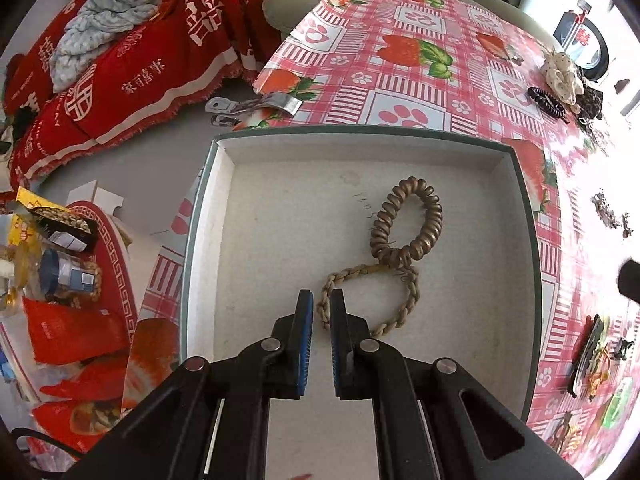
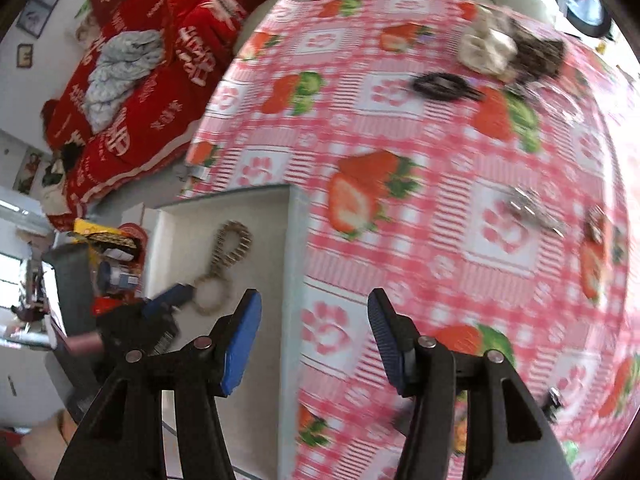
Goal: Organize jewelry
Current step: 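Open the left tool over the tray while the right tool releases the coil there, then move both tools back over the table toward the black hair clips, then grasp the black snap hair clip with the left tool while the right tool grasps the black claw clip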
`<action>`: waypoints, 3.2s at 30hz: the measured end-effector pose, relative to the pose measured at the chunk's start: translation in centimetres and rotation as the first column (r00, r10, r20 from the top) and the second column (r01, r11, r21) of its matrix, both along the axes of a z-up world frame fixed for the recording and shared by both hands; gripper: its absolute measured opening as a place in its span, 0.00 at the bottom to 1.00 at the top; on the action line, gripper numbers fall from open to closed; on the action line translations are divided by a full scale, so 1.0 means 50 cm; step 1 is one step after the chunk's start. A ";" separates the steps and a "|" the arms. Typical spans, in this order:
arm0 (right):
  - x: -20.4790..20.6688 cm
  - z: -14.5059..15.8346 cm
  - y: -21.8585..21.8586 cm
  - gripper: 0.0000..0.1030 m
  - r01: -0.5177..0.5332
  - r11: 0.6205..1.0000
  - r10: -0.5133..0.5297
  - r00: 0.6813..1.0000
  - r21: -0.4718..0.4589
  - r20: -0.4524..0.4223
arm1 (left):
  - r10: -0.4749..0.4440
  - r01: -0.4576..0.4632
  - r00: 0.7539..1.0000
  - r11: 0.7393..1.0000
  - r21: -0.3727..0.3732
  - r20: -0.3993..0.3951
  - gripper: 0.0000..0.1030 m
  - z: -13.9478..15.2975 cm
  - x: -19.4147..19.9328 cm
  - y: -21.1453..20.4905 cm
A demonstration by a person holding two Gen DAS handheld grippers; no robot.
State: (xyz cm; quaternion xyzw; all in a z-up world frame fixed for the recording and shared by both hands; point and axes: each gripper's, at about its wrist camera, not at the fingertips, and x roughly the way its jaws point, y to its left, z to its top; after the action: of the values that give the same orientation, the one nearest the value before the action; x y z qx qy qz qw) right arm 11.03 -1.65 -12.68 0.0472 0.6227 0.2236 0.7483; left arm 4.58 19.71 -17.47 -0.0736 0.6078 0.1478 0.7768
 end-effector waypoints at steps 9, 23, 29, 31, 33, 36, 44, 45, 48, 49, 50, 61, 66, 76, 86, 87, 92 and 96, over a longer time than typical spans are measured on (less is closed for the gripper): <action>-0.040 -0.005 -0.118 0.58 0.101 0.995 -0.102 0.995 -0.022 -0.025 | -0.010 0.009 1.000 0.999 0.052 0.012 1.00 0.012 -0.003 -0.015; -0.096 -0.005 -0.291 0.64 0.249 0.963 -0.253 0.967 -0.100 -0.031 | -0.159 0.158 0.987 0.987 0.027 0.011 1.00 0.066 0.007 -0.148; -0.123 -0.014 -0.368 0.64 0.315 0.939 -0.323 0.946 -0.140 -0.039 | -0.289 0.289 0.956 0.957 0.005 0.048 1.00 0.095 0.024 -0.254; -0.131 -0.020 -0.389 0.64 0.333 0.931 -0.343 0.938 -0.150 -0.047 | -0.341 0.341 0.939 0.940 0.002 0.049 1.00 0.095 0.029 -0.292; -0.137 -0.025 -0.405 0.64 0.346 0.925 -0.358 0.932 -0.161 -0.053 | -0.388 0.389 0.921 0.921 -0.009 0.046 1.00 0.090 0.034 -0.328; -0.145 -0.032 -0.421 0.64 0.355 0.919 -0.369 0.927 -0.171 -0.058 | -0.440 0.440 0.898 0.898 -0.019 0.031 1.00 0.078 0.037 -0.373; -0.156 -0.051 -0.447 0.64 0.348 0.919 -0.365 0.928 -0.188 -0.069 | -0.505 0.504 0.863 0.862 -0.048 -0.017 1.00 0.037 0.033 -0.427; -0.156 -0.053 -0.449 0.64 0.348 0.919 -0.366 0.928 -0.187 -0.072 | -0.508 0.507 0.861 0.861 -0.052 -0.021 1.00 0.032 0.034 -0.429; -0.152 -0.060 -0.447 0.64 0.344 0.920 -0.363 0.928 -0.186 -0.078 | -0.517 0.514 0.855 0.855 -0.064 -0.043 0.93 0.018 0.039 -0.439; -0.150 -0.063 -0.445 0.64 0.342 0.921 -0.361 0.929 -0.187 -0.079 | -0.518 0.514 0.854 0.855 -0.069 -0.050 0.93 0.013 0.040 -0.440; -0.146 -0.066 -0.442 0.64 0.338 0.922 -0.358 0.931 -0.188 -0.079 | -0.516 0.512 0.855 0.856 -0.073 -0.054 0.93 0.009 0.041 -0.443; -0.129 -0.088 -0.414 0.64 0.309 0.931 -0.330 0.940 -0.194 -0.089 | -0.546 0.538 0.831 0.837 -0.101 -0.104 0.80 -0.034 0.037 -0.470; -0.121 -0.105 -0.402 0.64 0.301 0.927 -0.324 0.943 -0.223 -0.072 | -0.554 0.545 0.825 0.832 -0.101 -0.116 0.80 -0.049 0.033 -0.478; -0.104 -0.125 -0.365 0.58 0.259 0.925 -0.278 0.960 -0.276 -0.031 | -0.584 0.574 0.808 0.811 -0.117 -0.085 0.56 -0.048 0.028 -0.511; -0.109 -0.119 -0.364 0.43 0.258 0.924 -0.268 0.963 -0.283 0.002 | -0.556 0.543 0.830 0.822 -0.170 -0.038 0.35 -0.028 0.027 -0.505; -0.110 -0.116 -0.367 0.37 0.264 0.926 -0.274 0.962 -0.271 0.000 | -0.546 0.533 0.837 0.827 -0.177 -0.032 0.35 -0.024 0.028 -0.498; -0.106 -0.094 -0.381 0.24 0.277 0.935 -0.285 0.959 -0.220 -0.006 | -0.519 0.510 0.855 0.839 -0.188 0.000 0.35 0.006 0.033 -0.483; -0.100 -0.088 -0.387 0.20 0.283 0.937 -0.292 0.956 -0.202 -0.014 | -0.508 0.503 0.861 0.842 -0.193 0.027 0.35 0.033 0.040 -0.473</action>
State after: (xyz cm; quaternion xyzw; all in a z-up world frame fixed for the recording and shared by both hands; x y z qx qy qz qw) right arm 6.03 -21.02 -17.05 0.0679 0.6444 0.0477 0.7602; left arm 6.56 -3.97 -15.82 0.0158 0.6267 -0.1209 0.7697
